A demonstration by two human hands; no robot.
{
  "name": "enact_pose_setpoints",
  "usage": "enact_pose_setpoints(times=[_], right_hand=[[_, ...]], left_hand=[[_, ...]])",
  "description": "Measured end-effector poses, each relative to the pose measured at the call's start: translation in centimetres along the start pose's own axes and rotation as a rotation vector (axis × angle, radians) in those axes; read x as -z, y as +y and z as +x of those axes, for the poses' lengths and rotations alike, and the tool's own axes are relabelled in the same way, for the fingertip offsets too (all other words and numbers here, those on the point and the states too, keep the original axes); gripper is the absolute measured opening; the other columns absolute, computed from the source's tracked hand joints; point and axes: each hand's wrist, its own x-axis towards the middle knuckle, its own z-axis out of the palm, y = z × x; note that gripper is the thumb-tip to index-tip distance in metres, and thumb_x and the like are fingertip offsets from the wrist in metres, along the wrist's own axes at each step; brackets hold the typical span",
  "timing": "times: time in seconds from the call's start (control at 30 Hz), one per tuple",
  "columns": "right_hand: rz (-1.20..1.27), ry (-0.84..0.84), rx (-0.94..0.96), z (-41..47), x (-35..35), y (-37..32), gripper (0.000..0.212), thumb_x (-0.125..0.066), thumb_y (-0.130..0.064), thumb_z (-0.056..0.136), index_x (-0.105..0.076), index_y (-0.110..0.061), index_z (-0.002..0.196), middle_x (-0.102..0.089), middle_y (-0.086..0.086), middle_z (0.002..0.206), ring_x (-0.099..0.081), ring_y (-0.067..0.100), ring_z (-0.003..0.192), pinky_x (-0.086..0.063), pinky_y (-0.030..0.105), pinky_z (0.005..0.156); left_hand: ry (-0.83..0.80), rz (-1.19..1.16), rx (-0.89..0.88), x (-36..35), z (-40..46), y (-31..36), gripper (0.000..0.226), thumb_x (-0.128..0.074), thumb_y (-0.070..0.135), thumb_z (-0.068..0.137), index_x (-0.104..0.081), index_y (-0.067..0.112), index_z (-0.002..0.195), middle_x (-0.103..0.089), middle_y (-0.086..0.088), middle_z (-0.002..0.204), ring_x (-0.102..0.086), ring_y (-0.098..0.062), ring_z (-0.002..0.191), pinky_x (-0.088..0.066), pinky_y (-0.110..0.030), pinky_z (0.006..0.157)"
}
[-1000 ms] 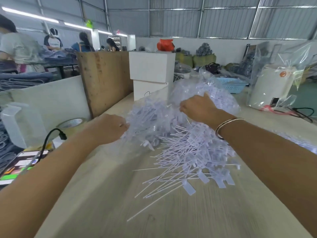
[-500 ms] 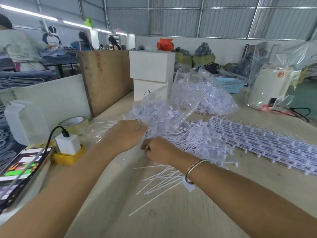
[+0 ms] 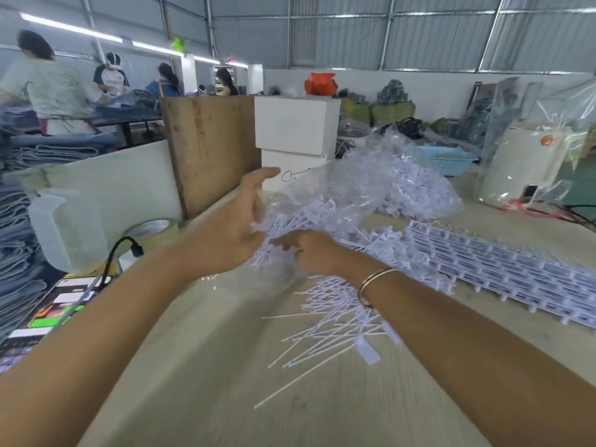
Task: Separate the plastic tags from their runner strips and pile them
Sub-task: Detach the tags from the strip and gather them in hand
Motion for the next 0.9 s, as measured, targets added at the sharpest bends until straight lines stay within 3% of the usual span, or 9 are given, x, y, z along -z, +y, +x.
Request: enact_pose_setpoints(times=[0.13, 0.23, 0.33, 0.4, 0.47, 0.53, 0.63, 0.7, 0.9], right_hand=[[-0.345, -0.048, -0.032, -1.7, 3.1, 4.4, 0.063, -0.055, -0.034, 0.087, -0.026, -0.037, 0.143, -0.033, -0.004, 0.147, -0.034, 0.025, 0.132, 0.006, 0.063, 0.107], [-0.604, -0.048, 0.019, -2.6, 4.5, 4.7, 0.036, -0.048, -0.026, 0.094, -0.048, -0.033, 0.129, -0.056, -0.006, 0.126, -0.048, 0.019, 0.120, 0.012, 0.069, 0.103], [-0.453, 0.024, 0.031, -3.2, 6.1, 3.7, 0.022, -0.041, -0.016, 0.097, -0.061, -0.021, 0.105, -0.065, -0.004, 0.102, -0.054, 0.014, 0.101, -0.011, 0.057, 0.111], [-0.074, 0.134, -0.002, -3.4, 7.7, 2.9, 0.018, -0.043, -0.010, 0.096, -0.061, -0.013, 0.097, -0.067, -0.001, 0.085, -0.058, 0.005, 0.071, -0.045, 0.028, 0.083], [0.330, 0.318, -0.027, -3.4, 9.9, 2.2, 0.019, -0.041, -0.006, 0.096, -0.057, -0.007, 0.086, -0.062, -0.004, 0.062, -0.051, 0.000, 0.044, -0.040, 0.016, 0.050], [0.530, 0.518, -0.044, -3.4, 11.8, 1.8, 0.026, -0.037, -0.006, 0.097, -0.052, -0.010, 0.076, -0.057, 0.001, 0.059, -0.052, 0.011, 0.050, -0.039, 0.019, 0.051], [0.373, 0.485, -0.118, -2.8, 11.9, 1.7, 0.026, -0.036, -0.012, 0.098, -0.053, -0.016, 0.078, -0.062, 0.001, 0.068, -0.057, 0.018, 0.074, -0.047, 0.031, 0.083], [0.153, 0.401, -0.173, -2.6, 10.9, 2.2, 0.027, -0.035, -0.016, 0.096, -0.054, -0.022, 0.079, -0.065, -0.006, 0.071, -0.059, 0.018, 0.091, -0.022, 0.055, 0.110], [-0.172, 0.023, -0.194, -6.3, 9.1, 4.5, 0.025, -0.042, -0.037, 0.096, -0.059, -0.029, 0.080, -0.062, -0.012, 0.088, -0.048, 0.014, 0.104, 0.006, 0.062, 0.110]], left_hand=[[-0.086, 0.400, -0.289, 1.3, 0.9, 0.6, 0.069, -0.043, -0.009, 0.081, -0.050, 0.050, 0.115, -0.033, 0.010, 0.103, -0.049, -0.015, 0.080, -0.045, -0.036, 0.063], [-0.308, 0.669, -0.289, -0.3, 1.1, 0.6, 0.050, -0.044, 0.009, 0.084, -0.061, 0.048, 0.109, -0.036, 0.010, 0.106, -0.036, -0.005, 0.067, -0.029, -0.026, 0.053], [-0.423, 0.811, -0.093, -2.0, 1.1, -0.3, 0.046, -0.042, 0.064, 0.084, -0.049, 0.045, 0.125, -0.028, 0.010, 0.100, -0.040, -0.008, 0.083, -0.029, -0.026, 0.063], [-0.431, 0.925, 0.055, -2.6, 1.4, -1.1, 0.066, -0.041, 0.078, 0.075, -0.043, 0.042, 0.130, -0.035, 0.005, 0.107, -0.048, -0.016, 0.100, -0.031, -0.028, 0.066], [-0.369, 0.993, 0.117, -2.4, 2.6, -1.8, 0.052, -0.039, 0.065, 0.087, -0.050, 0.032, 0.125, -0.045, 0.000, 0.115, -0.052, -0.021, 0.105, -0.035, -0.028, 0.068], [-0.160, 0.753, 0.234, -1.0, 4.6, -2.0, 0.036, -0.037, 0.037, 0.097, -0.060, 0.015, 0.115, -0.057, -0.010, 0.113, -0.056, -0.029, 0.102, -0.042, -0.031, 0.073], [0.232, 0.426, 0.425, 1.3, 8.0, -1.9, 0.032, -0.034, 0.013, 0.099, -0.059, 0.001, 0.116, -0.060, -0.018, 0.106, -0.055, -0.036, 0.095, -0.045, -0.035, 0.072], [0.416, 0.251, 0.510, 1.8, 8.8, -1.2, 0.033, -0.035, 0.016, 0.100, -0.057, 0.000, 0.118, -0.060, -0.020, 0.107, -0.054, -0.037, 0.096, -0.041, -0.032, 0.072], [-0.422, 0.329, 0.497, -2.6, 5.7, -1.1, 0.018, -0.053, 0.029, 0.083, -0.064, 0.017, 0.074, -0.063, -0.008, 0.109, -0.052, -0.020, 0.095, -0.043, -0.027, 0.079]])
